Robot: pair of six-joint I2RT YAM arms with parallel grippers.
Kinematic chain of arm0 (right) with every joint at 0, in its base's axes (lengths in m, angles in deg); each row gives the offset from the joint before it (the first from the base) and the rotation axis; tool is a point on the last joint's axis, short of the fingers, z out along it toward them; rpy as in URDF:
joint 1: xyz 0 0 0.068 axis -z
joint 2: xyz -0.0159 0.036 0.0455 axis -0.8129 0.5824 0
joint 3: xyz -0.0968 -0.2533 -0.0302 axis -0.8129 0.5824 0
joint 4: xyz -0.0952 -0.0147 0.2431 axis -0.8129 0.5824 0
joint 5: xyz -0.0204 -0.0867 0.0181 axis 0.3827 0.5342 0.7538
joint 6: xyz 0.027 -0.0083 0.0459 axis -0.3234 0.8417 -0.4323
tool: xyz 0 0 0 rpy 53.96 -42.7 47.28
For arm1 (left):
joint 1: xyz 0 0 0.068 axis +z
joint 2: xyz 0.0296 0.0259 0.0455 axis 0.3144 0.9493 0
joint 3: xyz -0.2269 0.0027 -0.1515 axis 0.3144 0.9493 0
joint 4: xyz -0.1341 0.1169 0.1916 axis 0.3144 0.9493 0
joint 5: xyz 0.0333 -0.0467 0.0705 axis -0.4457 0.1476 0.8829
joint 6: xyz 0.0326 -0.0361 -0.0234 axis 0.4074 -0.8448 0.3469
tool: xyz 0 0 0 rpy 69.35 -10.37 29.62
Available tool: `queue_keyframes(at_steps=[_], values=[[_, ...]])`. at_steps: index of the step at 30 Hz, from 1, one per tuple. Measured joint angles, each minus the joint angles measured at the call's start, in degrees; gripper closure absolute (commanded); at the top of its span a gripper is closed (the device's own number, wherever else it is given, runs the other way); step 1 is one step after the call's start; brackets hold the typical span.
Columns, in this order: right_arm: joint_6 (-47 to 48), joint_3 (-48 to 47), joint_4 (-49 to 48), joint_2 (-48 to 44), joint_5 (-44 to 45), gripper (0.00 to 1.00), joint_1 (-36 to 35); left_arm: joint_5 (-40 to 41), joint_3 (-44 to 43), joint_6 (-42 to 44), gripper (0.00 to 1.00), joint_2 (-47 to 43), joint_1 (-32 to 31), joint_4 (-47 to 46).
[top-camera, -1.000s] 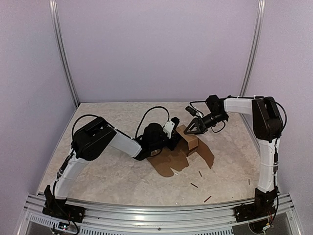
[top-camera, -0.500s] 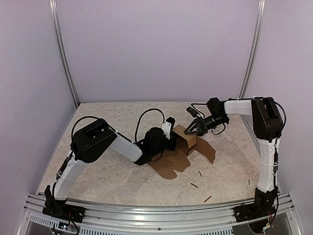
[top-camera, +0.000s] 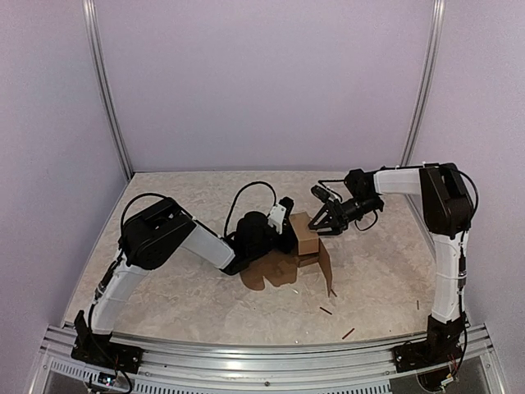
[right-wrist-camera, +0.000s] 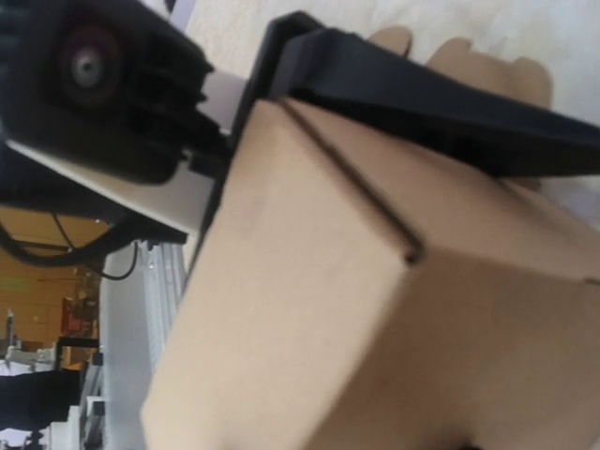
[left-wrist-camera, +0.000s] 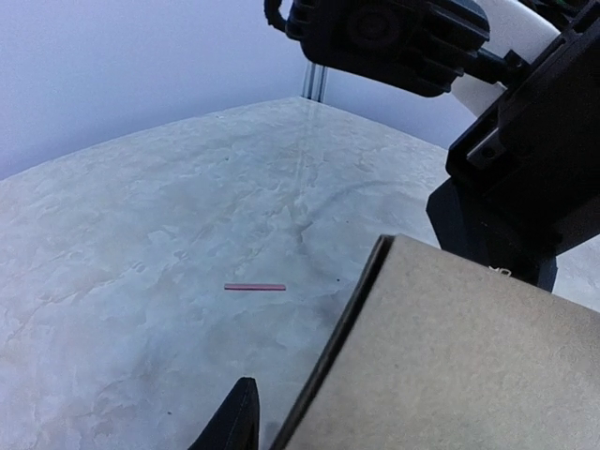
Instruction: Fold the paper box
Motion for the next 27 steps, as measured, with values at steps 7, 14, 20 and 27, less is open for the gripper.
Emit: queue_keyframes(at_steps=[7,14,20,27], values=[[0.9,-0.39,2.32,1.25,-1.25,0.3,0.02,-5.6,-1.79,2.99,0.68,1.77,0.74,-1.05],[2.97,-2.67,5.05,2.23,-0.22,0.28,0.17,-9.16,-1.64,4.79,0.8,2.08,1.92,-1.88],[6.88,-7.65,8.94,2.51,3.28,0.27,0.17,-5.05,6.88,2.12,0.82,-2.62,1.27,-2.93],[8.31,-9.88,10.1,2.36,8.28,0.26,0.17,-0.2,15.89,-3.23,0.61,-9.31,0.87,-2.43]])
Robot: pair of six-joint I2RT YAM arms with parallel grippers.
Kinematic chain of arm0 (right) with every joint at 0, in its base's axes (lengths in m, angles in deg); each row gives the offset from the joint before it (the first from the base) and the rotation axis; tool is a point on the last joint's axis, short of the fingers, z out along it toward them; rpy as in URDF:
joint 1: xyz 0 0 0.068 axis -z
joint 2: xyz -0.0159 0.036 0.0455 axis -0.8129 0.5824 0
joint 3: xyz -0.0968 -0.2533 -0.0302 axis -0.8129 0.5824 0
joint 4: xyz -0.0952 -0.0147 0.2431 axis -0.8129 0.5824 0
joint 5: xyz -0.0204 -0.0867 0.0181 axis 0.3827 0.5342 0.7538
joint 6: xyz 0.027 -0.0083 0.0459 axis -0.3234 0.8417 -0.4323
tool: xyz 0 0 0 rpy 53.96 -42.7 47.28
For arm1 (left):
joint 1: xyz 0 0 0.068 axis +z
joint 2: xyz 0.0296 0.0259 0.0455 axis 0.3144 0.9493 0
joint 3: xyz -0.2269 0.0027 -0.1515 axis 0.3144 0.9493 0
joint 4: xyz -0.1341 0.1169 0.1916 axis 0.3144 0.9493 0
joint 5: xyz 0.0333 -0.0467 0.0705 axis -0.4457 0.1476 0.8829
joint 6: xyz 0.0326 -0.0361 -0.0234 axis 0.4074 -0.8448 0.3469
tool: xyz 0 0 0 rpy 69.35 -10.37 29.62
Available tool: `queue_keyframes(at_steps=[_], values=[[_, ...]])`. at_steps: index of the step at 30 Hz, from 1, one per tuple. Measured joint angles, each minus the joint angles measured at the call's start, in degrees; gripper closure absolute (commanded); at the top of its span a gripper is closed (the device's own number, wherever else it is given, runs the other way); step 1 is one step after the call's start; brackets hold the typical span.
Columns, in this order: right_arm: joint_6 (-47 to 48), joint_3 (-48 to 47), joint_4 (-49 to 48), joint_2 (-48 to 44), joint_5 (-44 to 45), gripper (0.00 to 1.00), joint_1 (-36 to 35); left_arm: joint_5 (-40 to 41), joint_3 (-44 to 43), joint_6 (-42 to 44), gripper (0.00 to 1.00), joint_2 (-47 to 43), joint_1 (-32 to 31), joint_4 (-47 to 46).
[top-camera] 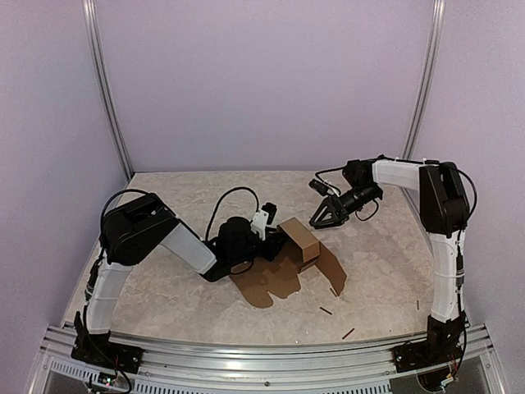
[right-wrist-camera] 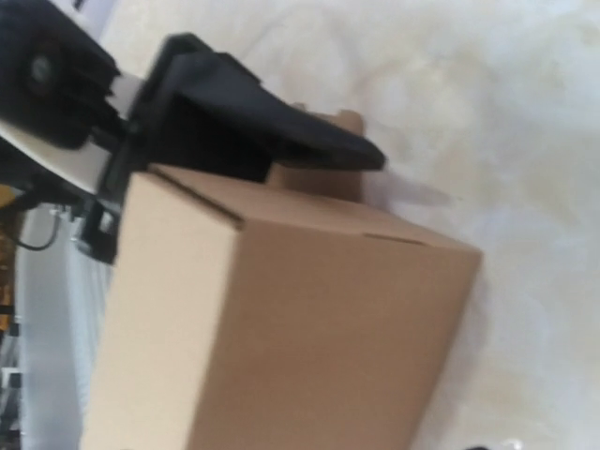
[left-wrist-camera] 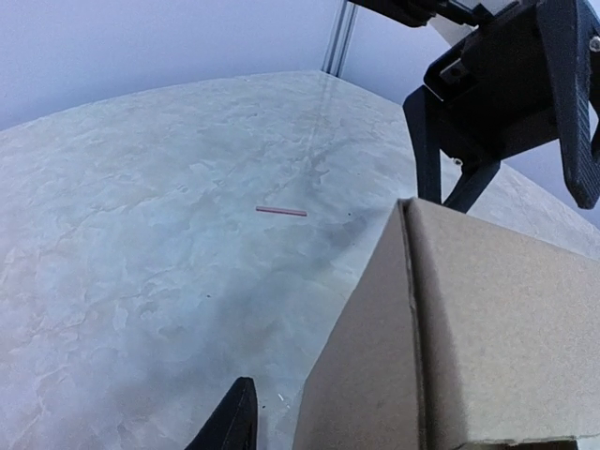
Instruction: Fold the paper box
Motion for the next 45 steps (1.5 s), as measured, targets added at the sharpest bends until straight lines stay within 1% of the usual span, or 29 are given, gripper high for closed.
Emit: queue_keyframes(at_steps=[6,8,12,14,16,24,27,33,45], values=[[0.37,-0.2,0.17,-1.68,3.5,0.26,-0.15,0.22,-0.52,1.38,0.59,-0.09,-0.7,-0.28],[0.52,-0.15,0.15,-2.84,4.09,0.26,-0.33,0.15,-2.19,2.62,0.59,0.0,-1.22,-0.07],[0.81,-0.11,0.17,-4.66,4.74,0.26,-1.18,0.0,-6.05,4.98,0.63,0.72,-1.68,-0.04],[0.96,-0.11,0.17,-4.74,4.98,0.26,-1.7,0.0,-7.13,5.92,0.61,1.16,-1.75,0.09],[1.07,0.02,0.28,-4.72,5.44,0.26,-2.12,0.0,-7.43,6.71,0.59,1.55,-1.75,0.39],[2.01,-0.04,1.29,-4.63,6.95,0.27,-3.96,-1.62,-8.13,8.22,0.59,2.91,-1.44,2.64],[2.08,-0.57,1.66,-4.0,7.19,0.27,-4.55,-3.06,-9.6,8.17,0.61,4.11,-1.14,3.02],[2.27,-1.33,2.25,-2.97,7.76,0.27,-5.16,-6.25,-11.41,8.26,0.73,6.23,-0.15,3.1],[2.93,-1.99,3.04,-1.81,7.91,0.27,-5.2,-7.06,-10.82,8.07,0.79,6.69,0.15,1.38]])
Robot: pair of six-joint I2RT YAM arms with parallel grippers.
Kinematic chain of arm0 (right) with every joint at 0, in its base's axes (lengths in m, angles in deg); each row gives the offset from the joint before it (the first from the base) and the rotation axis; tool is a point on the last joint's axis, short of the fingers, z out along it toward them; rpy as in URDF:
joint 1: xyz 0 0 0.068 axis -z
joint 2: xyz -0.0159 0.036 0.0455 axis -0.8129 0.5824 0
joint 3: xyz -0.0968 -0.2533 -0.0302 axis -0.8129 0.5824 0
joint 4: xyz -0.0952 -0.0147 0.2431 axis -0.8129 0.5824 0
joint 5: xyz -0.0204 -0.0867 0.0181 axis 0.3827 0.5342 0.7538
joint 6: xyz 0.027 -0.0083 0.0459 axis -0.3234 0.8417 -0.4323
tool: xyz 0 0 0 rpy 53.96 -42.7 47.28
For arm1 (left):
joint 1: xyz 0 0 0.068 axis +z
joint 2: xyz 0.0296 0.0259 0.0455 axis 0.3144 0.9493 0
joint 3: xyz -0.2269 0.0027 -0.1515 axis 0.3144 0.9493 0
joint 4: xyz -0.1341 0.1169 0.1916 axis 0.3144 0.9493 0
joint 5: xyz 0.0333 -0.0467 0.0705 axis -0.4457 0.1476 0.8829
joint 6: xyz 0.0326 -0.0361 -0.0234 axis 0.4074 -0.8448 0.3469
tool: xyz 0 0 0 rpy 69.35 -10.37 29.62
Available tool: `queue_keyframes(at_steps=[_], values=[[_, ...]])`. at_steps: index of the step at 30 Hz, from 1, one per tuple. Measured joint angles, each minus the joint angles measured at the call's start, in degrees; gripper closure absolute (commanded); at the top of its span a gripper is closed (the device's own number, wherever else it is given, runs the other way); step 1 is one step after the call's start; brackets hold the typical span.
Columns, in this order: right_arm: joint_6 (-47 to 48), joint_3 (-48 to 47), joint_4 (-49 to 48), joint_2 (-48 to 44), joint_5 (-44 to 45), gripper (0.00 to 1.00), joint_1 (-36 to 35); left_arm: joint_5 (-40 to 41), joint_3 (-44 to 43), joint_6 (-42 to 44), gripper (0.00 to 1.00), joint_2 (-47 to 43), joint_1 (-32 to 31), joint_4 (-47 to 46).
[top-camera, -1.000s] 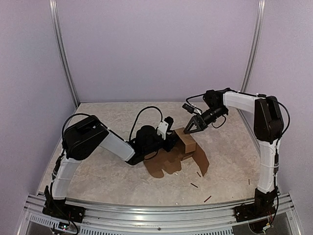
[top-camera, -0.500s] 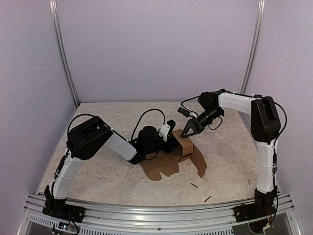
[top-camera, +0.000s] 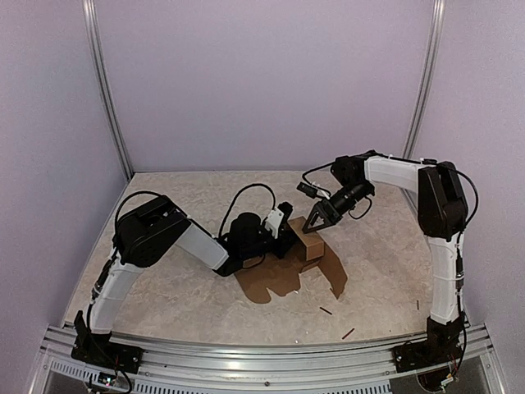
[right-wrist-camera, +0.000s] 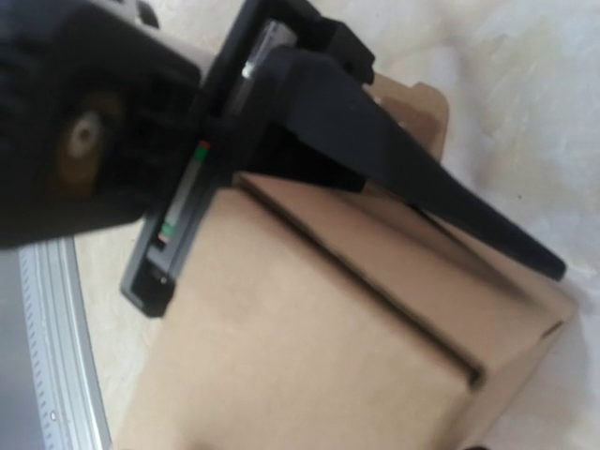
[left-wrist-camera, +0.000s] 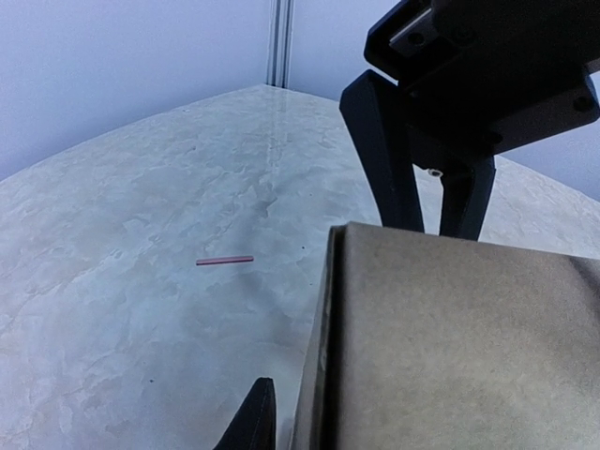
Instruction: Fold the paper box
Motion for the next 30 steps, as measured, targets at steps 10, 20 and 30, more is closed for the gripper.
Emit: queue_keyframes(at_steps=[10,20,30], values=[[0.33,0.31,-0.63,0.33,-0.87,0.27,-0.02,4.61,0.09,-1.75,0.92,0.0,-0.81,0.0],[0.61,-0.2,-2.64,0.96,-1.7,0.27,-0.09,12.07,-0.96,-7.98,0.92,-0.28,-1.88,2.86],[0.59,-0.57,-1.05,3.02,-3.02,0.27,-1.57,13.66,4.2,-7.74,0.73,-1.01,-2.12,-3.69]])
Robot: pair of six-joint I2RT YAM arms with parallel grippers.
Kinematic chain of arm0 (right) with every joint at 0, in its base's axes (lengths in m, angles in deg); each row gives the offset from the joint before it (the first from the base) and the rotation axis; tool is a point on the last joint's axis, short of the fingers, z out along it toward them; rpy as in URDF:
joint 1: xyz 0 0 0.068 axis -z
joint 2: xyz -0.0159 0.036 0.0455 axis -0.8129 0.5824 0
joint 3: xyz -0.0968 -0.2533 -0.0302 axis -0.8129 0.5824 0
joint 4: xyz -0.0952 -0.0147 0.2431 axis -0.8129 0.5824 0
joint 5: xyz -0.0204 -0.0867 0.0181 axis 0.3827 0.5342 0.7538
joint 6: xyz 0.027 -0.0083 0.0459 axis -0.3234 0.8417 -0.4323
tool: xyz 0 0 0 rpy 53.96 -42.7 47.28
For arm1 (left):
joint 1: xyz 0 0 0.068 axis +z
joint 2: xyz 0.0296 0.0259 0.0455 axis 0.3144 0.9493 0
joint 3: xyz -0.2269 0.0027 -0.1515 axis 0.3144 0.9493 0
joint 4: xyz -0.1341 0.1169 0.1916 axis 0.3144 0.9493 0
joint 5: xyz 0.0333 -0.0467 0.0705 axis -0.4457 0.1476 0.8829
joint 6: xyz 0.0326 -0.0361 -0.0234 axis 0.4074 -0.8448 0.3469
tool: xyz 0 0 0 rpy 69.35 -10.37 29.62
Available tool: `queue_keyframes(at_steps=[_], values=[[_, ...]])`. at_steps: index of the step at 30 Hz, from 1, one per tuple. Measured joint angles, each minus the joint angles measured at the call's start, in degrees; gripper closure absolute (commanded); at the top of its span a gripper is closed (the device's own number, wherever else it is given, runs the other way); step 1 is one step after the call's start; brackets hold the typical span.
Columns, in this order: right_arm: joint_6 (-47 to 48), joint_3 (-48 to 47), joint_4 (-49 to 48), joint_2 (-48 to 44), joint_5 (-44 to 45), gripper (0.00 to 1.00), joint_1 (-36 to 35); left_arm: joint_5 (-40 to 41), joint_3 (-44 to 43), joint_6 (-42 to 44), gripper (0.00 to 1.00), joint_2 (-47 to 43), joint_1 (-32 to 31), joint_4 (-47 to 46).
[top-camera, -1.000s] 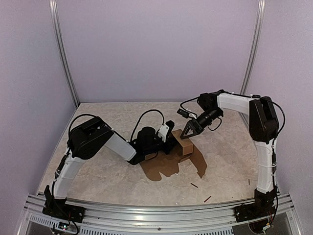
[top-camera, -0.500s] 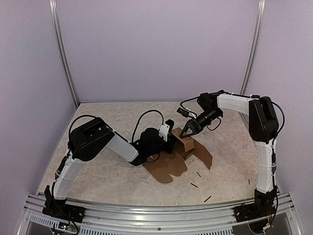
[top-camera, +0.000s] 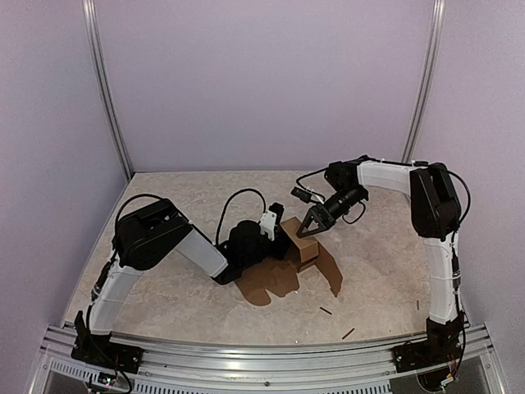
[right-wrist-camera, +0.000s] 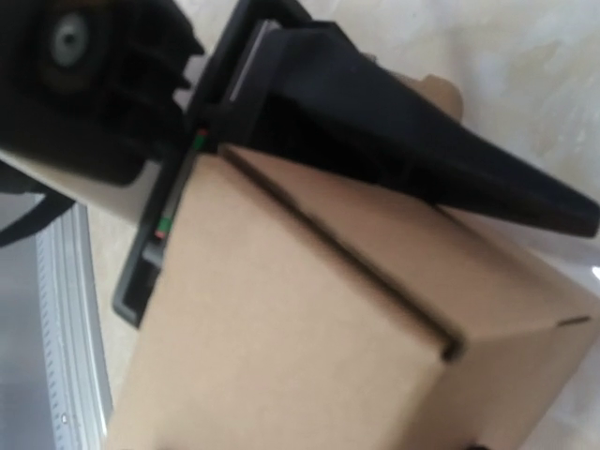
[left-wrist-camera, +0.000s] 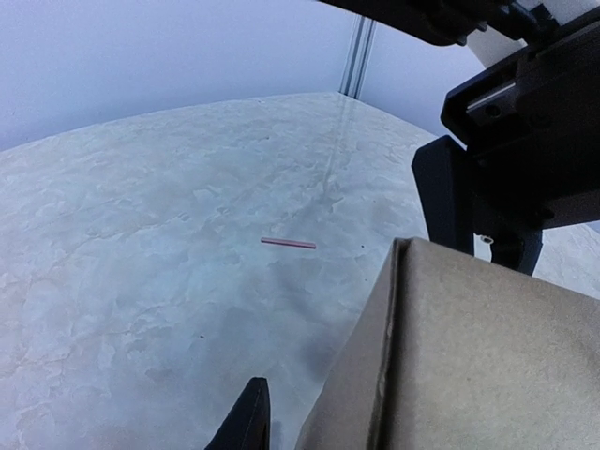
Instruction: Fold the paper box
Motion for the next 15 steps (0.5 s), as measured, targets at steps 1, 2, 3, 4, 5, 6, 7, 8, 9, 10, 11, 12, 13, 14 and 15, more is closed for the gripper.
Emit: queue_keyframes(at_steps=[1,2,3,4,5,6,7,8,9,10,11,12,13,14,15], values=[[0.0,0.02,0.13,0.0,0.0,0.27,-0.09,0.0,0.15,0.2,0.73,0.0,-0.02,-0.37],[0.0,0.0,0.31,0.0,-0.02,0.27,-0.09,0.0,0.33,0.5,0.73,0.0,-0.04,-0.76],[0.02,0.02,0.46,0.0,-0.04,0.27,-0.09,0.0,0.48,0.76,0.73,0.0,-0.09,-1.07],[0.02,0.02,0.61,0.0,-0.15,0.27,-0.09,0.0,0.7,0.98,0.73,0.0,-0.11,-1.49],[0.02,0.02,0.76,0.0,-0.22,0.27,-0.13,0.0,0.94,1.27,0.72,0.0,-0.13,-1.92],[0.04,0.02,0.85,0.0,-0.31,0.27,-0.17,0.0,1.2,1.49,0.7,0.0,-0.15,-2.43],[0.09,0.02,0.98,0.02,-0.44,0.27,-0.24,0.0,1.55,1.66,0.68,0.0,-0.17,-2.97],[0.2,0.02,1.18,0.07,-0.59,0.27,-0.31,-0.02,1.9,1.9,0.66,-0.02,-0.2,-3.58],[0.33,0.02,1.42,0.13,-0.72,0.27,-0.37,-0.07,2.27,2.27,0.63,-0.04,-0.2,-4.24],[0.48,0.02,1.7,0.22,-0.85,0.27,-0.39,-0.07,2.64,2.78,0.61,-0.07,-0.2,-4.81],[0.68,0.0,2.12,0.33,-1.01,0.27,-0.42,-0.09,2.99,3.15,0.59,-0.09,-0.2,-5.35],[0.9,-0.02,2.49,0.44,-1.09,0.27,-0.39,-0.09,3.32,3.48,0.57,-0.13,-0.2,-5.79],[1.18,-0.17,3.17,0.59,-1.14,0.26,-0.39,-0.11,3.89,4.13,0.55,-0.22,-0.2,-6.45],[1.49,-0.48,3.82,0.81,-1.2,0.25,-0.35,-0.13,4.37,4.52,0.53,-0.44,-0.2,-6.91],[1.86,-1.09,4.79,1.14,-1.29,0.25,-0.15,-0.15,5.01,5.01,0.51,-0.68,-0.2,-7.34]])
